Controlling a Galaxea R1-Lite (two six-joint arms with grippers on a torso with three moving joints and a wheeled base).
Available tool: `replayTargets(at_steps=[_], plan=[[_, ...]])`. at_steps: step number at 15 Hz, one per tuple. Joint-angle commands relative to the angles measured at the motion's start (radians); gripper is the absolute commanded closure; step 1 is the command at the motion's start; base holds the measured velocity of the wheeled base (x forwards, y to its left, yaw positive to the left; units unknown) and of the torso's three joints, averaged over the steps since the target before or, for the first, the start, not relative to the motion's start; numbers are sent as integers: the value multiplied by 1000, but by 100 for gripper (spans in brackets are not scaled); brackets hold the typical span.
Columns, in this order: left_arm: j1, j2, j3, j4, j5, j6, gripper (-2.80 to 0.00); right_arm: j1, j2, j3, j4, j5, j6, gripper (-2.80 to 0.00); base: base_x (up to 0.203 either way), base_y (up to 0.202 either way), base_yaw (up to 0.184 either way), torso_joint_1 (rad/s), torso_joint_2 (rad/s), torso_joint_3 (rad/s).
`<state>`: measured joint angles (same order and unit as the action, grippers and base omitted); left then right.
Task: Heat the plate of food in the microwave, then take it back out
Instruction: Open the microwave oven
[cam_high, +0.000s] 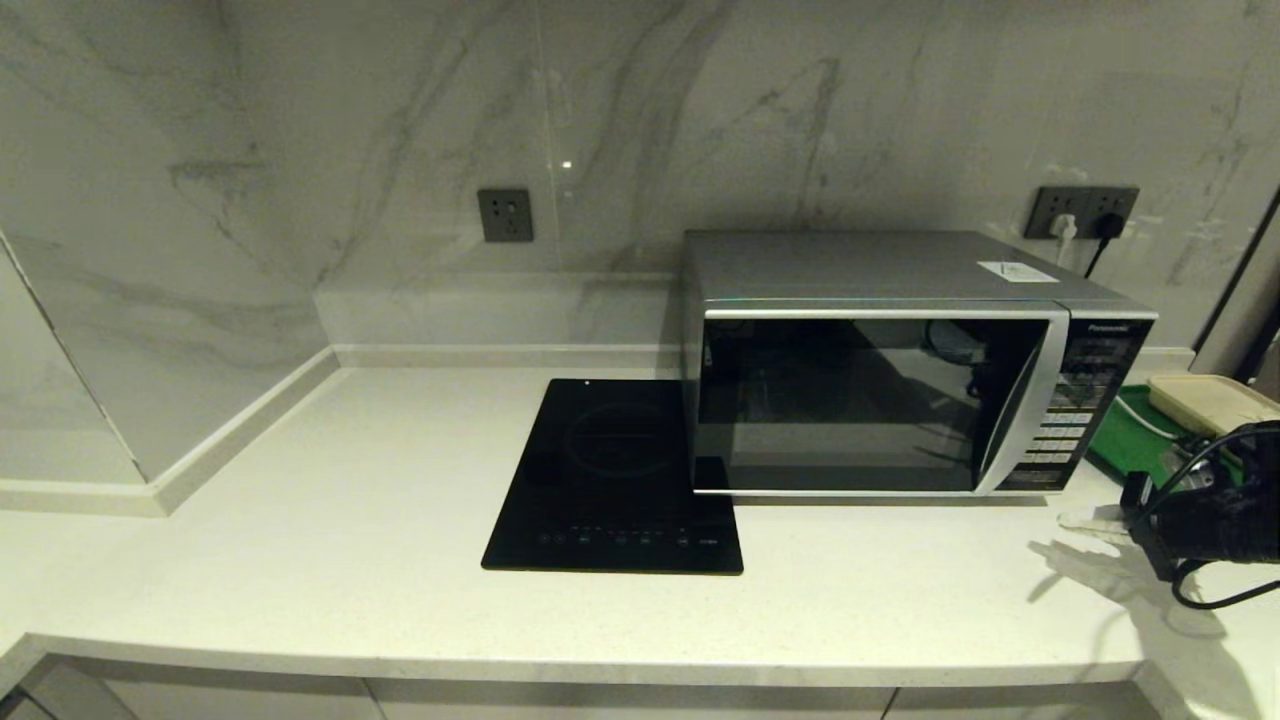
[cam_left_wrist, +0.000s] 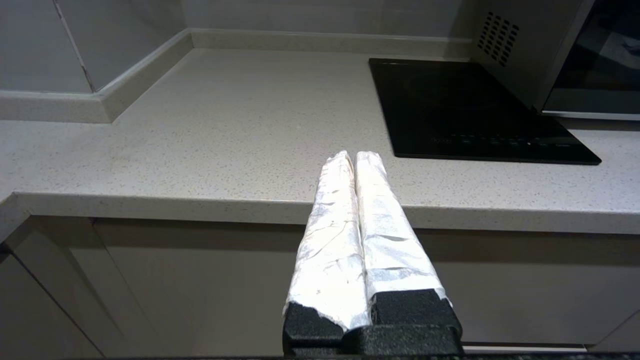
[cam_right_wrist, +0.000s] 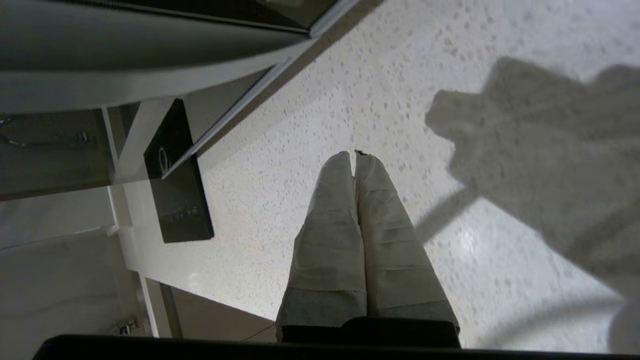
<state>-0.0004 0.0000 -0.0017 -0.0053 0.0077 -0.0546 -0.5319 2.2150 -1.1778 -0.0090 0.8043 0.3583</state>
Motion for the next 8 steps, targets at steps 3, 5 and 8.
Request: replayTargets(at_steps=[3,5,8], plan=[[0,0,0,-1,0,-1,0,-3,103,-50,-122,16,19,0,0,0,0,0,0,0],[0,0,0,-1,0,0,0,-2,140,-66,-249,41,119,0,0,0,0,0,0,0],[0,0,0,-1,0,0,0,0,161,-79,-322,46,160,0,0,0,0,0,0,0]])
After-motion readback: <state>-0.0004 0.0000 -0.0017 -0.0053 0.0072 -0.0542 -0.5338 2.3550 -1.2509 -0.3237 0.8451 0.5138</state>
